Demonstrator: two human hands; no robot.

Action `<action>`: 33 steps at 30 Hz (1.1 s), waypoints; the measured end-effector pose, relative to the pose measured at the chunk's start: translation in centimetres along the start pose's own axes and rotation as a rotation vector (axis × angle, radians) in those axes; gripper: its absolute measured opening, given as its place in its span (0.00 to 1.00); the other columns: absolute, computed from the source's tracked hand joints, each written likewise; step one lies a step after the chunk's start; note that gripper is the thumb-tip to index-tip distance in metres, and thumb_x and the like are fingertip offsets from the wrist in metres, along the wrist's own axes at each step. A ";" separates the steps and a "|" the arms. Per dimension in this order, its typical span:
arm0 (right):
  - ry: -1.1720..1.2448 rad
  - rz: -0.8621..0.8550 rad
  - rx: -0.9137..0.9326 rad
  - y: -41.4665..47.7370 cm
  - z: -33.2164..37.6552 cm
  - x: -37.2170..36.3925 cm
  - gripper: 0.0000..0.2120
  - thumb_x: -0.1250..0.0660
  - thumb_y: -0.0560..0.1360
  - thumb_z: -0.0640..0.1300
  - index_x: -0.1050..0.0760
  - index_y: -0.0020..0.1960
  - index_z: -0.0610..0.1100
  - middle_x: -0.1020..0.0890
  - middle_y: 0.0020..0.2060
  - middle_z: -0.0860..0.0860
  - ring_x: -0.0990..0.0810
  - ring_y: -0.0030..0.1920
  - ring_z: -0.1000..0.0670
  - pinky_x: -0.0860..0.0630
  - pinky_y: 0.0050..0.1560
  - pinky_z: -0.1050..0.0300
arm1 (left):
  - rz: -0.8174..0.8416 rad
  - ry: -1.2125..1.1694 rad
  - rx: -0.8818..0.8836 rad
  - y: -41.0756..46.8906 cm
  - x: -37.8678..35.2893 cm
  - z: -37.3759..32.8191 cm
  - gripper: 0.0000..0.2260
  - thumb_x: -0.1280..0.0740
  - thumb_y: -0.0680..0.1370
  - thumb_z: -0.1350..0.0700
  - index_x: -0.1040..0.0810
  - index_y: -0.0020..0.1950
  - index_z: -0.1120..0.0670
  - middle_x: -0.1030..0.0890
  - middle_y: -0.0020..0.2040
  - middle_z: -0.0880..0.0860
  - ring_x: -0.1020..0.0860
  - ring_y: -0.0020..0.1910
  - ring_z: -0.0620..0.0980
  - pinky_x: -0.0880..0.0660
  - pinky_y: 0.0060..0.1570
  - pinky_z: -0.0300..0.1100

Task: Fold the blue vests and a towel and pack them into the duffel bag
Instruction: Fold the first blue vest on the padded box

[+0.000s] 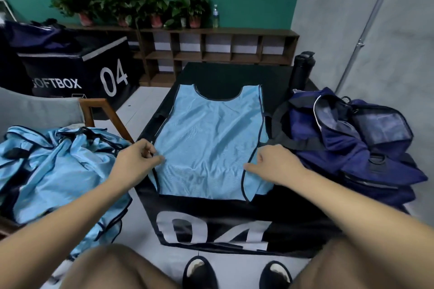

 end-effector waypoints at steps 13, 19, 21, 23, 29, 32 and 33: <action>0.228 -0.072 -0.138 -1.2 -2.5 -1.9 0.15 0.36 0.76 0.51 0.34 0.36 0.45 0.23 0.38 0.46 0.20 0.44 0.38 0.30 0.37 0.50 | -0.109 0.074 0.091 -0.6 -1.5 0.1 0.04 0.28 0.76 0.56 0.21 0.43 0.52 0.18 0.37 0.49 0.22 0.37 0.45 0.30 0.35 0.38; 0.053 -0.097 -0.167 -2.1 -4.9 -1.8 0.09 0.35 0.79 0.47 0.31 0.54 0.42 0.21 0.48 0.43 0.21 0.49 0.38 0.28 0.43 0.49 | -0.126 0.023 0.081 -0.6 -1.3 0.8 0.04 0.31 0.79 0.57 0.18 0.45 0.51 0.17 0.40 0.47 0.21 0.41 0.44 0.29 0.44 0.46; -0.063 -0.137 -0.135 -2.3 -4.8 -1.9 0.13 0.37 0.81 0.43 0.34 0.63 0.41 0.18 0.52 0.42 0.18 0.52 0.37 0.29 0.41 0.48 | -0.110 0.023 0.062 -0.4 -1.1 1.2 0.03 0.31 0.79 0.59 0.18 0.47 0.52 0.17 0.41 0.48 0.21 0.41 0.44 0.29 0.43 0.46; -0.158 -0.199 -0.092 -2.5 -4.4 -1.7 0.15 0.38 0.81 0.42 0.35 0.66 0.41 0.17 0.53 0.43 0.16 0.51 0.37 0.31 0.39 0.49 | -0.086 0.027 0.053 0.1 -0.7 1.9 0.05 0.32 0.79 0.61 0.19 0.49 0.51 0.17 0.42 0.50 0.21 0.41 0.48 0.29 0.40 0.43; -0.189 -0.330 0.407 -1.6 -1.7 -1.7 0.11 0.38 0.82 0.46 0.26 0.63 0.47 0.25 0.54 0.49 0.23 0.53 0.43 0.28 0.48 0.49 | -0.069 0.213 -0.176 0.9 0.0 2.5 0.13 0.31 0.76 0.67 0.21 0.53 0.49 0.24 0.48 0.49 0.24 0.42 0.49 0.25 0.42 0.48; -0.320 -0.229 0.529 -1.2 -1.4 -3.2 0.11 0.41 0.83 0.53 0.25 0.60 0.49 0.26 0.53 0.50 0.27 0.50 0.45 0.27 0.53 0.47 | -0.048 0.304 -0.258 0.7 0.1 2.7 0.15 0.32 0.77 0.67 0.18 0.52 0.45 0.27 0.50 0.46 0.24 0.42 0.48 0.26 0.39 0.46; -0.338 -0.239 0.514 -1.2 -1.7 -3.2 0.11 0.40 0.82 0.53 0.26 0.59 0.49 0.26 0.52 0.50 0.26 0.49 0.45 0.26 0.52 0.46 | -0.039 0.307 -0.263 0.9 0.1 3.0 0.15 0.32 0.78 0.66 0.18 0.51 0.44 0.26 0.50 0.45 0.23 0.43 0.49 0.26 0.40 0.46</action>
Point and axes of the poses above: each hand's wrist, its own y-axis towards the middle knuckle, its own x-axis out of the back of the hand, z = x × y, the point moved 4 cm from there along y, towards the middle knuckle
